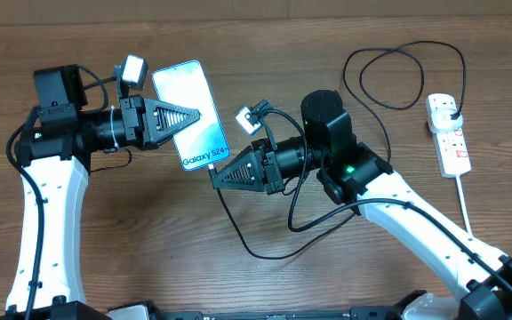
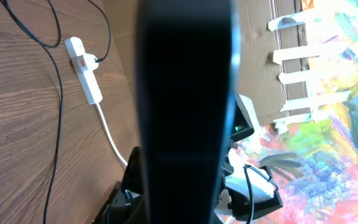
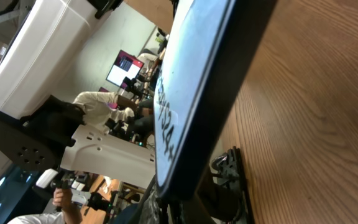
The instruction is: Plug charger to phone and switch on socket
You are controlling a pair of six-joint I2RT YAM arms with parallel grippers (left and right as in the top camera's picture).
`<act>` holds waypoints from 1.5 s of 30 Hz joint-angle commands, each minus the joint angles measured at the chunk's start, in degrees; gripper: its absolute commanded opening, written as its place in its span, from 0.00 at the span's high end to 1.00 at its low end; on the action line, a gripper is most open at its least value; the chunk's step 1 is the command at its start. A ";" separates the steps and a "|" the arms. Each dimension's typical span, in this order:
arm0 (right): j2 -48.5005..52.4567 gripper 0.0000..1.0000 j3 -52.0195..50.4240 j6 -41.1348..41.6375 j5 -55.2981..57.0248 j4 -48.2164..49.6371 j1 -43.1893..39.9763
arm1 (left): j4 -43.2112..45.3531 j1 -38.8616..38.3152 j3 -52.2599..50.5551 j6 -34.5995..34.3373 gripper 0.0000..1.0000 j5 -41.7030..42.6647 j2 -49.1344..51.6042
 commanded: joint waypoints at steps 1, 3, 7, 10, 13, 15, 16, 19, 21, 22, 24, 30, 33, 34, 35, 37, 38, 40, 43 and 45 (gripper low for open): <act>-0.28 0.96 0.55 0.22 -1.92 0.42 -0.13 | 0.28 -0.11 1.27 -0.15 0.96 1.57 -1.18; -0.28 0.96 0.55 0.22 -2.03 0.39 -0.13 | 0.26 -0.11 1.27 -0.22 0.96 1.60 -1.18; -0.28 0.96 0.55 0.22 -1.99 0.44 -0.15 | 0.20 -0.11 1.27 -0.20 0.96 1.62 -1.18; -0.28 0.96 0.55 0.22 -1.97 0.46 -0.15 | 0.15 -0.13 1.27 -0.20 0.96 2.01 -1.18; -0.28 0.96 0.55 0.24 -1.99 0.68 -0.15 | 0.20 -0.13 1.27 -0.13 0.96 1.70 -1.18; -0.28 0.96 0.55 0.24 -1.99 0.85 -0.15 | 0.20 -0.13 1.27 0.00 0.96 1.55 -1.18; -0.28 0.96 0.55 0.24 -1.97 0.87 -0.15 | 0.20 -0.15 1.27 0.13 0.96 1.55 -1.18; -0.28 0.96 0.55 0.22 -1.99 0.85 -0.15 | 0.17 -0.17 1.27 0.15 0.96 1.60 -1.18; -0.28 0.96 0.55 0.22 -1.81 0.85 -0.15 | 0.15 -0.17 1.27 0.13 0.96 1.70 -1.18; -0.28 0.96 0.55 0.24 -1.55 0.85 -0.15 | 0.13 -0.17 1.27 0.11 0.96 1.84 -1.18; -0.28 0.96 0.55 0.24 -1.14 0.85 -0.15 | -0.13 -0.17 1.27 0.13 0.96 1.81 -1.18; -0.28 0.96 0.55 0.22 -0.83 0.85 -0.15 | -0.28 -0.42 1.27 0.09 0.96 2.01 -1.18; -0.28 0.96 0.55 0.24 -0.13 0.85 -0.15 | -0.26 -1.25 1.27 0.09 0.96 1.99 -1.18; -0.28 0.96 0.55 0.24 0.15 0.83 -0.15 | -0.24 -1.73 1.27 0.09 0.96 1.99 -1.18; -0.28 0.96 0.55 0.24 0.15 0.85 -0.15 | -0.24 -1.95 1.27 0.09 0.96 1.99 -1.18; -0.28 0.96 0.55 0.24 0.13 0.83 -0.15 | -0.24 -2.12 1.27 0.11 0.96 1.99 -1.18; -0.28 0.96 0.55 0.24 0.13 0.83 -0.15 | -0.24 -2.10 1.27 0.11 0.96 1.99 -1.18; -0.28 0.96 0.55 0.24 0.13 0.83 -0.15 | -0.24 -2.10 1.27 0.11 0.96 1.99 -1.18; -0.28 0.96 0.55 1.14 0.13 0.90 -0.17 | -0.22 -2.10 1.27 0.22 0.95 1.99 -1.18; -0.28 0.96 0.55 1.31 0.11 1.46 -0.15 | -0.22 -2.10 1.27 0.33 0.96 1.97 -1.18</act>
